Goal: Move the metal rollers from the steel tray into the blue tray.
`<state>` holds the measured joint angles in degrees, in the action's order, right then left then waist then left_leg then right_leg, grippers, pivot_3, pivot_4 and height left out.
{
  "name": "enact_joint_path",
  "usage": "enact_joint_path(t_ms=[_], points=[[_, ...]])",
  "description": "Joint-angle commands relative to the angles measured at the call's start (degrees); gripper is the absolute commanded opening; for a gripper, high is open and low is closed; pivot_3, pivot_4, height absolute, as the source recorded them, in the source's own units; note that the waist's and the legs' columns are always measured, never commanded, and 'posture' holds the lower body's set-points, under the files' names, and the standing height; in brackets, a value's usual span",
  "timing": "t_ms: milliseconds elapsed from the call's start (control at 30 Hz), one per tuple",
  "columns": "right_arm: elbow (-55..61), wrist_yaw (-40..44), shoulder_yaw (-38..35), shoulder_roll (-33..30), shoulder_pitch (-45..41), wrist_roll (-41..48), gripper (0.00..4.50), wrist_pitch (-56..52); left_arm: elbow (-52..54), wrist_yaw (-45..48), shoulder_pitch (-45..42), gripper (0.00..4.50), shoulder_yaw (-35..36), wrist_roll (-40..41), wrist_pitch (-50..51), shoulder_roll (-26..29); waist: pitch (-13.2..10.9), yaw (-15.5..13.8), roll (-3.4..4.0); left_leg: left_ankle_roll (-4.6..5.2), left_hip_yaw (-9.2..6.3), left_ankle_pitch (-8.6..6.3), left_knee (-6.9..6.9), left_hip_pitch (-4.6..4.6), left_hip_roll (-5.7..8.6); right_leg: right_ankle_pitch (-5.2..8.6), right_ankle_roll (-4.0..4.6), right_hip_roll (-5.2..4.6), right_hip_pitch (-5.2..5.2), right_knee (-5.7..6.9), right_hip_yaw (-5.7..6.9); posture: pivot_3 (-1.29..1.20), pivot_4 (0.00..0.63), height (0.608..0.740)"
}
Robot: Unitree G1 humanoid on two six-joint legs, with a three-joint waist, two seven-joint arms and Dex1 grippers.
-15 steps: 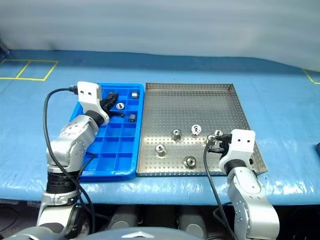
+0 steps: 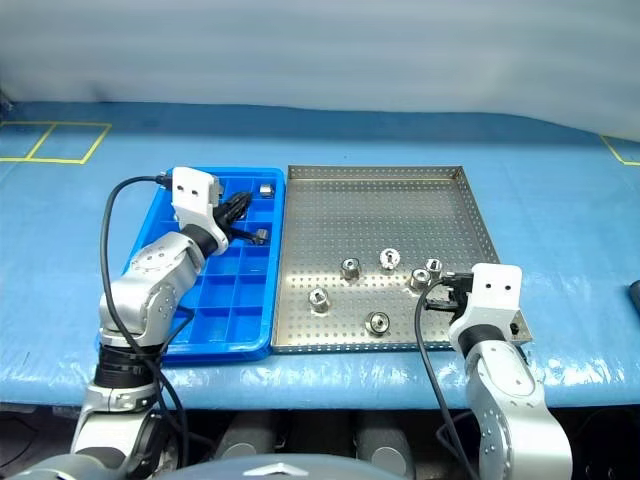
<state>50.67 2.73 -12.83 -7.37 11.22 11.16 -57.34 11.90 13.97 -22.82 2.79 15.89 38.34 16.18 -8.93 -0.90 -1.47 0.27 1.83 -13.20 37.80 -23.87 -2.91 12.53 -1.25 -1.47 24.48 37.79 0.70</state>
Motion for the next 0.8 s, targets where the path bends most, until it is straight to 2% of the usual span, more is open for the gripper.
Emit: enact_joint_path(t_ms=[33,233,367,500,533,600,800], points=[[2.8,1.4,0.4,-1.9,0.9,0.7,0.02,-0.5,1.1,0.4,0.2,0.0,0.7,-0.3,-0.9,0.6,0.0,0.0,0.0,0.0,0.0,0.0,0.0,0.0,0.0,0.0,0.0,0.0,-0.01,0.0,0.01,0.04,0.15,0.74],[5.2,7.4,4.3,-6.3,3.8,4.8,0.02,-0.8,1.5,1.0,1.2,0.0,0.3,-0.5,-0.4,1.4,0.0,0.0,0.0,0.0,-0.02,0.0,0.0,0.01,0.0,0.01,0.02,0.0,0.0,0.0,-0.02,0.04,0.15,0.74],[6.1,8.9,4.2,-6.8,3.7,6.9,0.02,-0.3,2.0,1.7,1.5,0.0,0.1,0.1,0.1,1.8,0.0,0.0,-0.01,0.0,-0.08,0.0,0.01,0.01,-0.01,0.02,0.04,0.01,-0.01,0.01,0.0,0.06,0.15,0.74],[6.3,10.9,4.1,-8.0,3.2,8.7,0.02,-0.1,3.4,6.1,2.4,0.0,-0.2,3.2,2.2,3.2,0.0,-0.1,-0.01,0.0,-0.07,0.0,0.03,0.01,0.0,0.02,0.03,-0.01,-0.02,0.0,-0.01,0.06,0.15,0.74],[6.4,11.5,3.9,-8.4,3.2,9.4,0.39,-0.2,4.2,8.2,2.8,0.17,-0.7,4.2,2.7,4.0,0.0,-0.1,-0.02,0.0,-0.07,0.0,0.03,0.01,0.01,0.02,0.03,-0.01,-0.02,-0.01,-0.01,0.06,0.15,0.74],[6.5,12.1,3.7,-8.9,3.1,10.4,0.82,-0.2,5.5,11.8,3.6,0.54,-1.8,5.2,3.3,6.2,0.0,-0.1,-0.01,0.0,-0.08,0.0,0.0,0.0,-0.01,0.03,0.05,-0.01,0.0,-0.01,0.01,0.07,0.15,0.74],[6.2,13.1,3.8,-11.4,2.5,11.9,2.84,-0.8,8.2,19.5,4.8,2.57,-4.5,6.7,3.2,11.8,0.0,-0.3,0.0,0.0,-0.09,0.0,-0.02,0.02,-0.02,0.08,0.12,0.0,0.01,0.0,0.0,0.09,0.15,0.74]])
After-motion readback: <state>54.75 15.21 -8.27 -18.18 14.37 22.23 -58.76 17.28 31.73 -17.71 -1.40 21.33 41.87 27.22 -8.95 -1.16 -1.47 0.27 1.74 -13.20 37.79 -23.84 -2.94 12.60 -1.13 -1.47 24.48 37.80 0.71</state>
